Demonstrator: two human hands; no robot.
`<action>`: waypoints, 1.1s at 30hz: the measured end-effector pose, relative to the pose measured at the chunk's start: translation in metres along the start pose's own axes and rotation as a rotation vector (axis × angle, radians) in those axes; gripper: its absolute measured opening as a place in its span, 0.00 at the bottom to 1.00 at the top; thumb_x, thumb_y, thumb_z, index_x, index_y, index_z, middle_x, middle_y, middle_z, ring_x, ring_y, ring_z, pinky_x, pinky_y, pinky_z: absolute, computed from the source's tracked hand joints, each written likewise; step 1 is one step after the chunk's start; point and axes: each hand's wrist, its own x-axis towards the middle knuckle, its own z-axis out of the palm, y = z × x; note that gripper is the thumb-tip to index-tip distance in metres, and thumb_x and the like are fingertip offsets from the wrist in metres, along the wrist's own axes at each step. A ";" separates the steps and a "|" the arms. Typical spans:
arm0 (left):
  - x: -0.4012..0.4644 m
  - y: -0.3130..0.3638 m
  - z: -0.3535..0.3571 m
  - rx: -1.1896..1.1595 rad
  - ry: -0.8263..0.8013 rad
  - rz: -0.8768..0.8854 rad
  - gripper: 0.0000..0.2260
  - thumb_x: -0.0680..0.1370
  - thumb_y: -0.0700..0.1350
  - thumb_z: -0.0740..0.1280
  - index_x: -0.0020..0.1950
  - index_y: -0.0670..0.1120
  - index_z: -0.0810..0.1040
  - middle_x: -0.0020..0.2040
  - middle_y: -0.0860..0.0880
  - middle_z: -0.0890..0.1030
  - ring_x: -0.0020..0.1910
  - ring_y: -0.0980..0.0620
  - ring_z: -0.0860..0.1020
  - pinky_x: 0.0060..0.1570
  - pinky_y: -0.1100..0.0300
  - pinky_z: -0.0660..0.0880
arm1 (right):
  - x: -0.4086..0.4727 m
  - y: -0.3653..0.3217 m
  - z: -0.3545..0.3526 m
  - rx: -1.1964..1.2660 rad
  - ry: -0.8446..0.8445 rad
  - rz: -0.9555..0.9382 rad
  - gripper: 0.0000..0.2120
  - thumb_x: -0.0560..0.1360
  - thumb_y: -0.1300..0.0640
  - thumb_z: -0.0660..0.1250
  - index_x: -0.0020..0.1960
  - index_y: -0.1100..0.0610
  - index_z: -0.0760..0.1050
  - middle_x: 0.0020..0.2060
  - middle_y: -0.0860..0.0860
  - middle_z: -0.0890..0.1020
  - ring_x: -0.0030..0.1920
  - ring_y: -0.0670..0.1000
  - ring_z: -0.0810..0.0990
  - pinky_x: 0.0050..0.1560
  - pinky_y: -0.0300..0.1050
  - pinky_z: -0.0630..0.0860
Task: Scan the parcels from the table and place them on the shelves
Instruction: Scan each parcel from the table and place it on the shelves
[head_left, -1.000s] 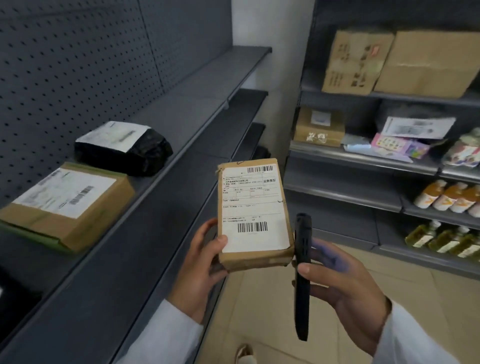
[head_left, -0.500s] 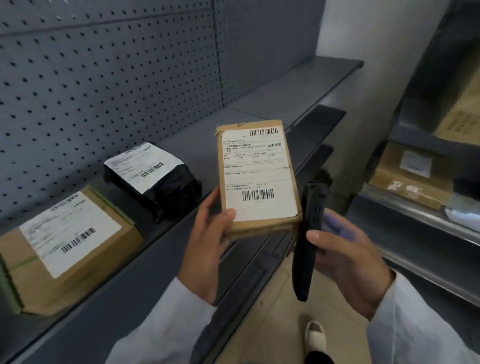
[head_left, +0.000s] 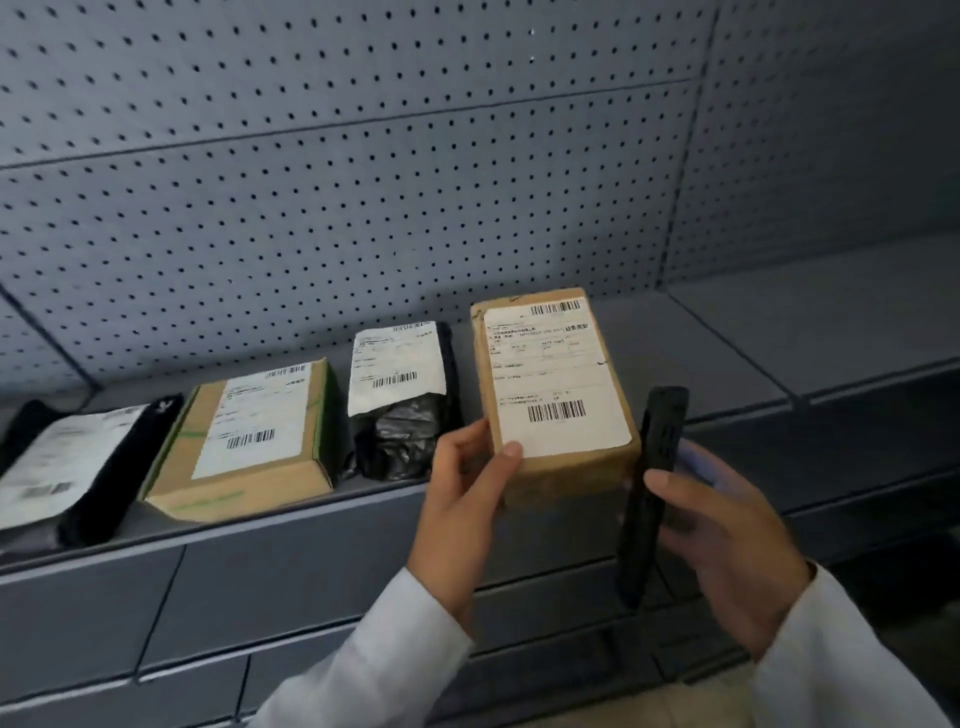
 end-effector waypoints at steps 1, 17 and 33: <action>0.001 0.000 0.005 0.009 0.021 0.008 0.14 0.79 0.46 0.67 0.64 0.50 0.74 0.57 0.56 0.83 0.55 0.60 0.81 0.57 0.57 0.78 | 0.006 -0.001 -0.003 0.002 -0.022 0.010 0.24 0.65 0.59 0.70 0.61 0.60 0.80 0.49 0.54 0.86 0.44 0.50 0.86 0.54 0.56 0.79; 0.057 -0.007 0.048 0.138 0.246 -0.062 0.15 0.78 0.56 0.67 0.61 0.51 0.74 0.59 0.51 0.81 0.59 0.53 0.79 0.66 0.52 0.73 | 0.092 -0.013 -0.020 -0.045 -0.200 0.117 0.05 0.74 0.60 0.72 0.49 0.53 0.83 0.36 0.49 0.84 0.38 0.50 0.83 0.40 0.46 0.77; 0.066 -0.012 0.050 0.118 0.242 -0.054 0.26 0.68 0.64 0.70 0.61 0.53 0.76 0.59 0.53 0.82 0.59 0.52 0.80 0.67 0.47 0.73 | 0.097 -0.024 -0.022 -0.048 -0.264 0.120 0.06 0.74 0.60 0.73 0.51 0.56 0.81 0.36 0.53 0.79 0.35 0.54 0.79 0.33 0.48 0.77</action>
